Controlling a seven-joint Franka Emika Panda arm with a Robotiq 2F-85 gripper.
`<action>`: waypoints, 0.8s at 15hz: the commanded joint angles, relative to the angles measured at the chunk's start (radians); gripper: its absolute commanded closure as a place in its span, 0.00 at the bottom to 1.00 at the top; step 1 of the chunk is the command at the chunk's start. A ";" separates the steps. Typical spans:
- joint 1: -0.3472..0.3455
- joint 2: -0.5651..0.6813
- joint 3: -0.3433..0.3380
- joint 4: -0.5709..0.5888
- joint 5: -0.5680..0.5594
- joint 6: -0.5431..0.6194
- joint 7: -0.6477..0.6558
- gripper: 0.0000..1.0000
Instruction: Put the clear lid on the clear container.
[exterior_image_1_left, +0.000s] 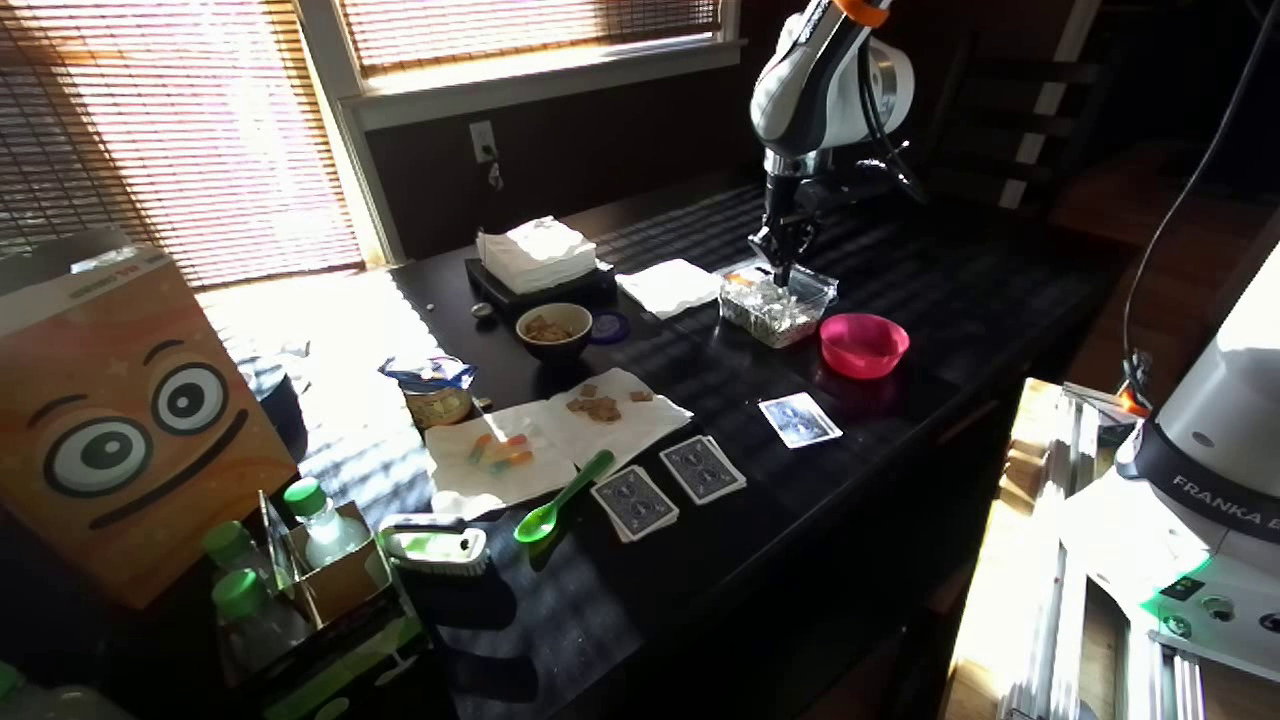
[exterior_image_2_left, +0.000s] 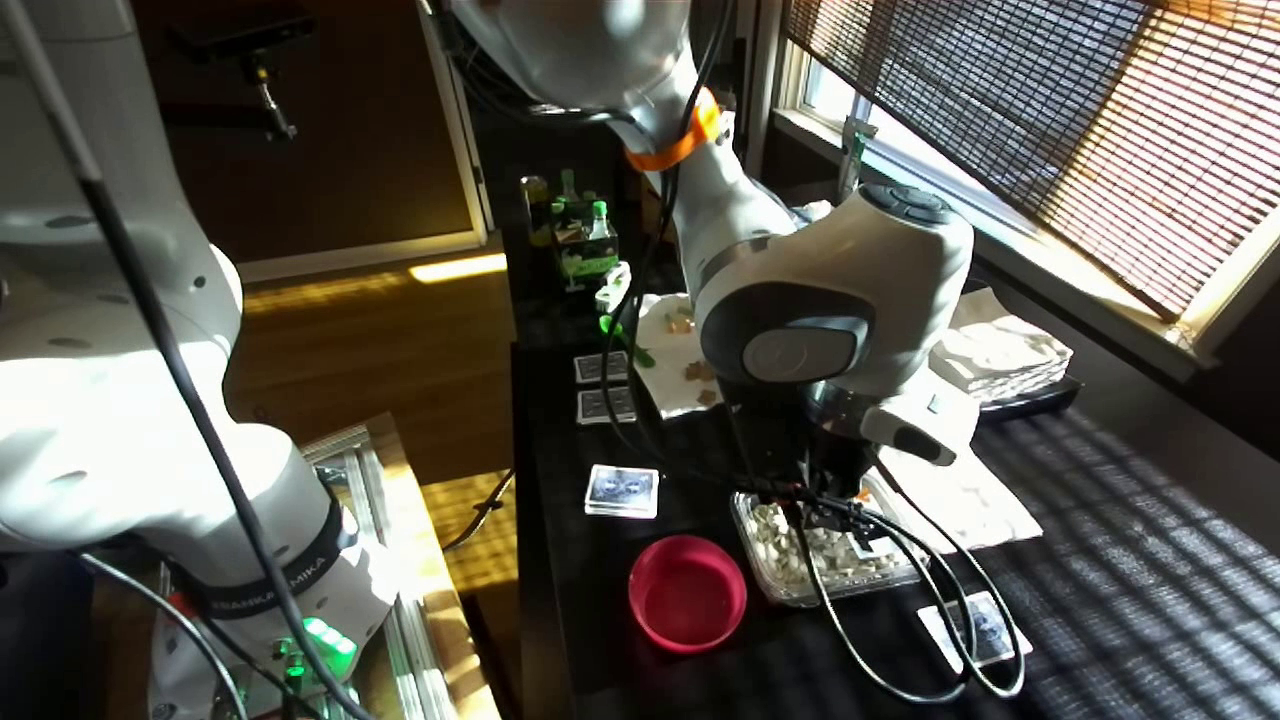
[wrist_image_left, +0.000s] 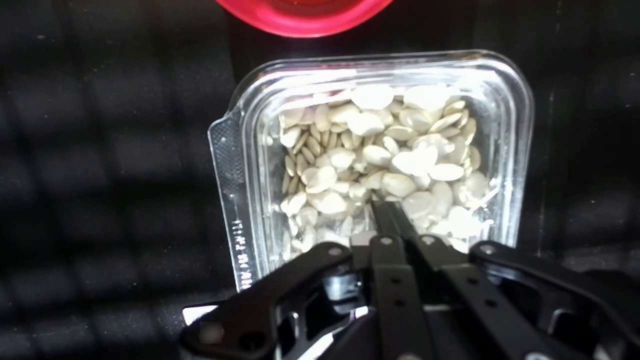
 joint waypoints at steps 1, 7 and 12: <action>0.002 0.016 0.006 0.018 -0.023 -0.002 0.016 1.00; -0.008 0.007 0.026 0.016 -0.002 -0.025 -0.016 1.00; -0.013 0.017 0.044 0.023 0.012 -0.049 -0.033 1.00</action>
